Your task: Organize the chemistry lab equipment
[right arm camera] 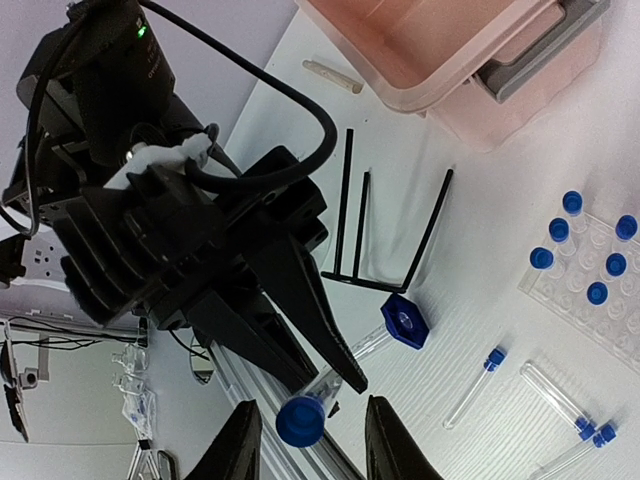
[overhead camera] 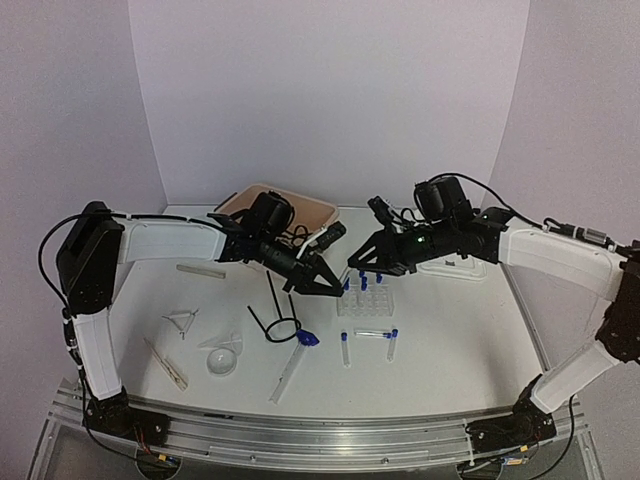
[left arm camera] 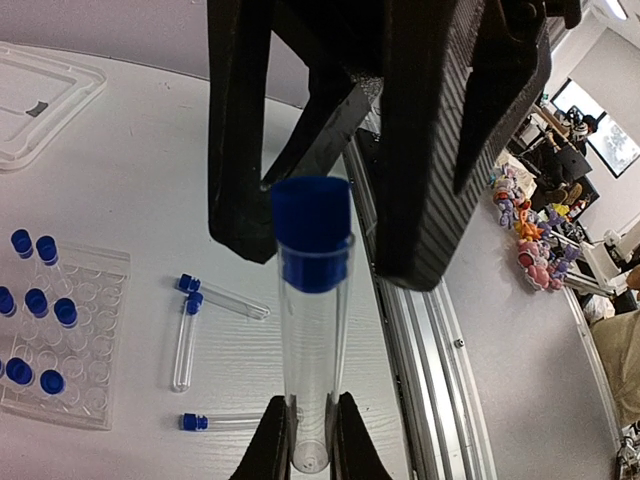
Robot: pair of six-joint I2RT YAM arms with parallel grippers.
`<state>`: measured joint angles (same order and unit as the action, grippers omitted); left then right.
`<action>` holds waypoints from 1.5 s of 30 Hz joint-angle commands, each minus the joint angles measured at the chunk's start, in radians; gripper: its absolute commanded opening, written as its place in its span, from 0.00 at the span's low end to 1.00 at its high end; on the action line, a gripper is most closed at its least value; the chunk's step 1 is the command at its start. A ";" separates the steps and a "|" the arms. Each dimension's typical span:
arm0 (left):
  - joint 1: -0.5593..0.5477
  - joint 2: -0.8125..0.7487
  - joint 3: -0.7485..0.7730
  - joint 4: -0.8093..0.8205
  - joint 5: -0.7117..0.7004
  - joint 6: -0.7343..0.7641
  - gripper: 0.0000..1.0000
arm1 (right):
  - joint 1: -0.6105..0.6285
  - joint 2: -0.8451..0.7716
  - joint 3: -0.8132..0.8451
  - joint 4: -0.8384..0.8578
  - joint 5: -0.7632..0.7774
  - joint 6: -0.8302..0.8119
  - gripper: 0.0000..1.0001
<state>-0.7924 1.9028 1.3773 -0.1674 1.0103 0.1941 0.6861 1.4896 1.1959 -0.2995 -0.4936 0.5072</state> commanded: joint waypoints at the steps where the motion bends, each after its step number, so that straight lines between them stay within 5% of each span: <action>1: -0.007 0.019 0.053 -0.005 -0.026 0.001 0.00 | 0.009 0.017 0.048 -0.011 -0.005 -0.018 0.32; 13: -0.007 0.051 0.086 -0.007 -0.039 -0.019 0.00 | 0.011 0.031 0.056 -0.038 -0.005 -0.024 0.21; 36: -0.027 0.075 0.125 -0.039 -0.052 0.010 0.00 | 0.015 0.034 0.058 -0.046 0.087 -0.030 0.21; 43: -0.030 0.081 0.135 -0.051 -0.067 0.018 0.00 | 0.016 0.033 0.054 -0.046 0.096 -0.037 0.02; 45: -0.030 0.081 0.140 -0.048 -0.085 0.002 0.21 | 0.016 0.019 0.045 -0.047 0.109 -0.041 0.00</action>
<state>-0.8155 1.9710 1.4613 -0.2090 0.9549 0.1855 0.6969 1.5249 1.2160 -0.3649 -0.3976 0.4780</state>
